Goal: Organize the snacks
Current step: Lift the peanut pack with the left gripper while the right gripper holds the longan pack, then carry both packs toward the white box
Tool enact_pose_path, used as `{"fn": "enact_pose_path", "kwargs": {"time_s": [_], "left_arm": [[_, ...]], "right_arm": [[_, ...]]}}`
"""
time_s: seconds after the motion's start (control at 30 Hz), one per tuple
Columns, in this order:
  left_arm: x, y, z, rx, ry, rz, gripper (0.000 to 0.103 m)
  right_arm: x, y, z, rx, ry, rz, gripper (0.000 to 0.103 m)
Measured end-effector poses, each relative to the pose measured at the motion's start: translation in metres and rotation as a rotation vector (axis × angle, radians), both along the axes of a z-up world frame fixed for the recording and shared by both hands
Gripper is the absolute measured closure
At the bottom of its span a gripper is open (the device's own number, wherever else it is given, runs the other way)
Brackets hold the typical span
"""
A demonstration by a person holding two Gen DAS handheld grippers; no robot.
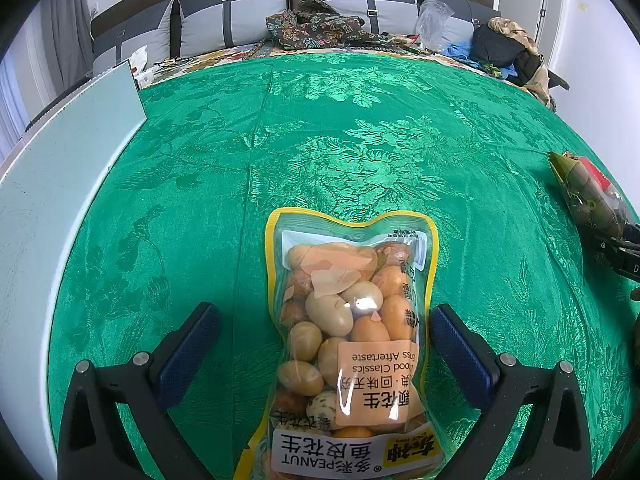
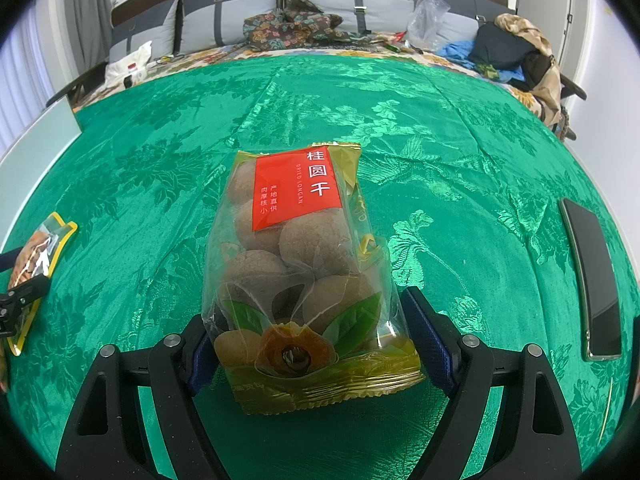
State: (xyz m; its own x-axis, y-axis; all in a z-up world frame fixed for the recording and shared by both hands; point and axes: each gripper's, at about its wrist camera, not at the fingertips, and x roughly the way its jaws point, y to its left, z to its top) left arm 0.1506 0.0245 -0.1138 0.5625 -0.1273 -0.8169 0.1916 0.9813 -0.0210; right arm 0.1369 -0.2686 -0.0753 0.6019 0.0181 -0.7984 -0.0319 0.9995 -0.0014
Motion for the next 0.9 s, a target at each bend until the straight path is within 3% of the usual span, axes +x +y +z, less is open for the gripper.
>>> {"fn": "enact_pose_path", "kwargs": {"time_s": [0.27, 0.33, 0.5, 0.6, 0.63, 0.7, 0.73, 0.77, 0.83, 0.9], "left_arm": [[0.0, 0.0, 0.0, 0.0, 0.0, 0.0, 0.0], [-0.001, 0.0, 0.0, 0.004, 0.003, -0.01, 0.0], [0.007, 0.001, 0.005, 0.011, 0.126, -0.072, 0.0], [0.009, 0.0, 0.008, 0.003, 0.154, -0.077, 0.001], [0.009, 0.0, 0.009, 0.007, 0.16, -0.076, 0.006], [0.006, -0.001, 0.013, 0.015, 0.143, -0.09, 0.03], [0.004, -0.001, 0.016, 0.015, 0.133, -0.098, 0.043], [0.003, 0.001, 0.018, -0.003, 0.138, -0.103, 0.049], [-0.005, 0.009, 0.025, -0.05, 0.122, -0.091, 0.049], [-0.013, 0.021, 0.033, -0.089, 0.106, -0.059, 0.049]], "right_arm": [[-0.001, 0.0, 0.001, -0.002, 0.002, 0.002, 0.018], [0.002, 0.001, 0.004, -0.013, 0.067, 0.025, 0.019], [-0.002, 0.004, 0.043, -0.002, 0.026, 0.059, 0.019], [0.017, 0.011, 0.052, -0.013, 0.107, 0.082, 0.019], [0.026, 0.014, 0.05, -0.022, 0.139, 0.085, 0.019], [0.044, 0.02, 0.038, -0.06, 0.234, 0.083, 0.02], [0.049, 0.02, 0.033, -0.066, 0.267, 0.077, 0.023], [0.051, 0.02, 0.035, -0.059, 0.269, 0.067, 0.032], [0.046, 0.019, 0.043, -0.06, 0.248, 0.036, 0.047], [0.036, 0.016, 0.054, -0.021, 0.232, 0.028, 0.048]]}}
